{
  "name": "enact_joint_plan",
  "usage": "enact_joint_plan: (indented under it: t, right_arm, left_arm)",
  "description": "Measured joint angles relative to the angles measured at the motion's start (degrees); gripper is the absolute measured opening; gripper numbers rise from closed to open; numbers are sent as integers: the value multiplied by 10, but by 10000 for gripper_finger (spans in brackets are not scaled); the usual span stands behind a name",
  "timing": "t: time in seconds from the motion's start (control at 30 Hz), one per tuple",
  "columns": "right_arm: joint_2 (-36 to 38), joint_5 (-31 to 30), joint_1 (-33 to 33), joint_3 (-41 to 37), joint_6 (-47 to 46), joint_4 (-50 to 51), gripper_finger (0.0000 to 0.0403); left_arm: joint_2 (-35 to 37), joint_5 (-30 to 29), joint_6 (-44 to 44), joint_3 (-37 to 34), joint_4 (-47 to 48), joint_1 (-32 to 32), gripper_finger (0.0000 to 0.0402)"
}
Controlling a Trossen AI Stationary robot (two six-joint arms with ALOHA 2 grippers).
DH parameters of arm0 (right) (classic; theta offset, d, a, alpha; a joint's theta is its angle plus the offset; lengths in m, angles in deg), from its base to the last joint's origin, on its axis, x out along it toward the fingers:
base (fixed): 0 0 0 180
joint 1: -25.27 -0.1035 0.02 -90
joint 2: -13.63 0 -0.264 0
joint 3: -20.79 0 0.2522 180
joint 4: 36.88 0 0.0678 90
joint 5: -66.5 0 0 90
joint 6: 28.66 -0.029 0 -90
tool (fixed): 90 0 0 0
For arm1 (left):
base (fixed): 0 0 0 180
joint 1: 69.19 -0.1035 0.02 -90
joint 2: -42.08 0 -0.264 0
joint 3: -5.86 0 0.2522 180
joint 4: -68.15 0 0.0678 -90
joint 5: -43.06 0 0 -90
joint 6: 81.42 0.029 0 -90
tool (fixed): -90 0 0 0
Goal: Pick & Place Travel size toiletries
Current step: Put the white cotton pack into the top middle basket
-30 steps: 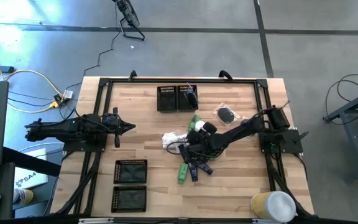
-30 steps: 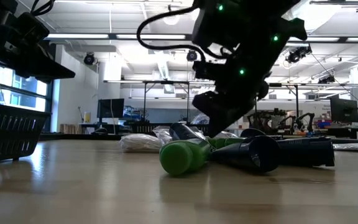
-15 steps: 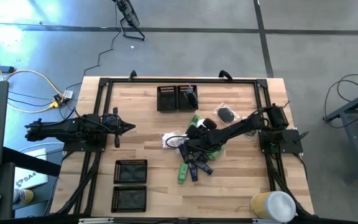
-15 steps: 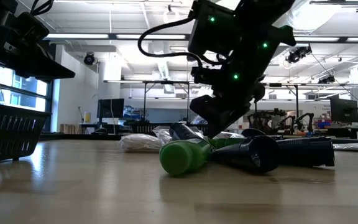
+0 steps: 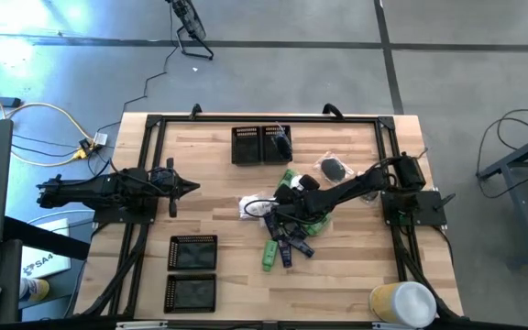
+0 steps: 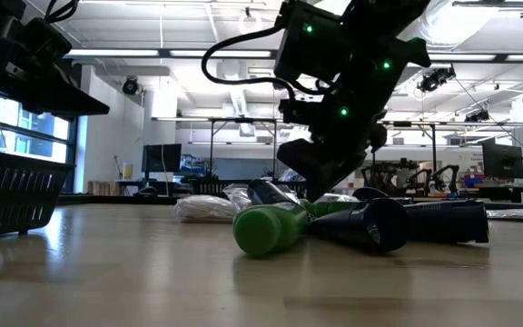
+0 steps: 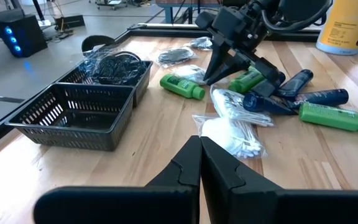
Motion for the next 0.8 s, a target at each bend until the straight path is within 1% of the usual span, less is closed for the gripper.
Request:
enact_joint_plan:
  t: [0.07, 0.13, 0.43, 0.6, 0.7, 0.8]
  right_arm:
    - [0, 3, 0, 0, -11, 1, 9]
    - [0, 3, 0, 0, -16, 1, 5]
    - [0, -3, 0, 0, -26, 3, 3]
    - [0, 27, 0, 0, -1, 0, 3]
    - [0, 61, 0, 0, 19, 0, 13]
    - [0, 80, -1, 9, 24, 18, 41]
  left_arm:
    - [0, 0, 0, 0, 0, 0, 0]
    - [0, 0, 0, 0, 1, 0, 0]
    - [0, 0, 0, 1, 6, 0, 0]
    - [0, 0, 0, 1, 6, 0, 0]
    - [0, 0, 0, 1, 7, 0, 0]
    - [0, 0, 0, 1, 7, 0, 0]
